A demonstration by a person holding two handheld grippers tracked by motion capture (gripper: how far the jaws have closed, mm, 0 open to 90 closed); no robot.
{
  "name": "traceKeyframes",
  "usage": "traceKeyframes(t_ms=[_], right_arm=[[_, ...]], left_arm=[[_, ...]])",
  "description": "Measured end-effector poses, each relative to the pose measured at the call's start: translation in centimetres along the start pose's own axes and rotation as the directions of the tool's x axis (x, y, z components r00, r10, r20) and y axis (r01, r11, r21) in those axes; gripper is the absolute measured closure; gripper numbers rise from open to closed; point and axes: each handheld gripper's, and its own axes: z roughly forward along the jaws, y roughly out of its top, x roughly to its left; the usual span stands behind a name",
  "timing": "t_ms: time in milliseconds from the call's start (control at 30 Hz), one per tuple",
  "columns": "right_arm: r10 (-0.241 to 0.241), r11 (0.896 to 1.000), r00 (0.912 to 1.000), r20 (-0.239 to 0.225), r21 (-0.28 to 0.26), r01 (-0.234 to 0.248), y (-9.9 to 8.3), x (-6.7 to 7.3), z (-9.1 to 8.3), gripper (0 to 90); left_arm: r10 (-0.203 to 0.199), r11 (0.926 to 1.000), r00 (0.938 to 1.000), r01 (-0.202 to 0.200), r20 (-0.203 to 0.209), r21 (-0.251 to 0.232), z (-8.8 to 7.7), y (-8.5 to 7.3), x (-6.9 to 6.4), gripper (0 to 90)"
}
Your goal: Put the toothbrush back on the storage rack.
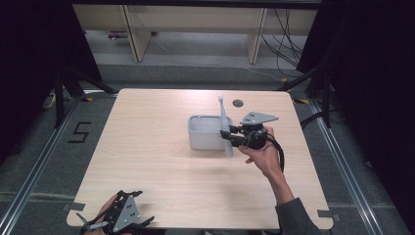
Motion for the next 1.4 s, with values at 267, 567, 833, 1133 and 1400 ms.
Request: traceKeyframes(t_ms=[267,567,833,1133,1400], right_arm=[[0.02,0.999,0.9998,-0.011,-0.044,-0.02,0.8,0.2,0.2,67.0],[0.027,0.996,0.9992,-0.03,-0.087,-0.03,1.8,0.0,0.5,67.0],[0.043,0.994,0.9987,-0.027,-0.101,-0.045,3.5,0.2,0.7,67.0],[0.06,0.99,0.9976,-0.034,-0.127,-0.064,4.9,0.1,1.2,67.0],[0.062,0.988,0.9981,-0.006,-0.142,-0.062,5.9,-0.1,2.5,67.0]], left_arm=[[0.0,1.0,1.0,0.0,0.005,0.003,0.0,0.0,0.0,14.9],[-0.008,1.0,1.0,0.008,0.001,0.001,0.1,0.0,-0.1,15.0],[-0.002,1.0,1.0,0.002,0.002,0.0,0.0,0.0,0.0,15.0],[-0.007,0.9999,0.9999,0.007,-0.007,-0.01,0.1,0.0,-0.1,15.0],[-0.014,0.9998,0.9999,0.013,-0.002,-0.012,0.0,0.0,-0.1,14.9]])
